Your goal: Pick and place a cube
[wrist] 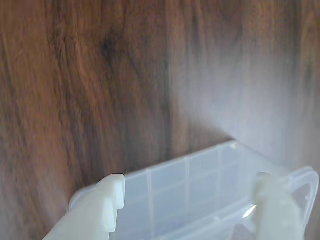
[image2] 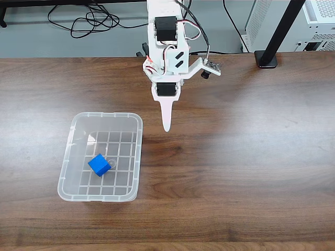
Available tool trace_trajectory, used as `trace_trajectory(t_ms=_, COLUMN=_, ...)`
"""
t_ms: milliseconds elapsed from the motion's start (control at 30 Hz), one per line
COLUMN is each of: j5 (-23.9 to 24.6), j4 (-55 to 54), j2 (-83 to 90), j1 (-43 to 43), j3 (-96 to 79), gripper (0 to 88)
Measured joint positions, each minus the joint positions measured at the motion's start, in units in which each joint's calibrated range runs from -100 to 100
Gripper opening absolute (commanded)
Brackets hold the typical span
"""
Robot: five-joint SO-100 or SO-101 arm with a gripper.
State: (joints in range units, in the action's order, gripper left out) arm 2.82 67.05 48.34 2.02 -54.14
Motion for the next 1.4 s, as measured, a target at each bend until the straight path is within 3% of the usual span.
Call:
trace_trajectory(t_ms=167, j5=-0.26, j4=-11.61, j2=15.93, j1=-0.79, j3=-22.25, gripper=3.4)
trace_trajectory(t_ms=500, j5=-0.37, j4=-13.38, j2=38.14, j1=-5.39, j3=-41.62, gripper=4.0)
trace_trajectory(t_ms=800, j5=-0.47, j4=-4.91, j2=49.68, j1=-5.39, j3=-43.33, gripper=4.0)
trace_trajectory(t_ms=1400, j5=-0.99, j4=-2.96, j2=50.02, j1=-2.62, j3=-43.33, gripper=3.9)
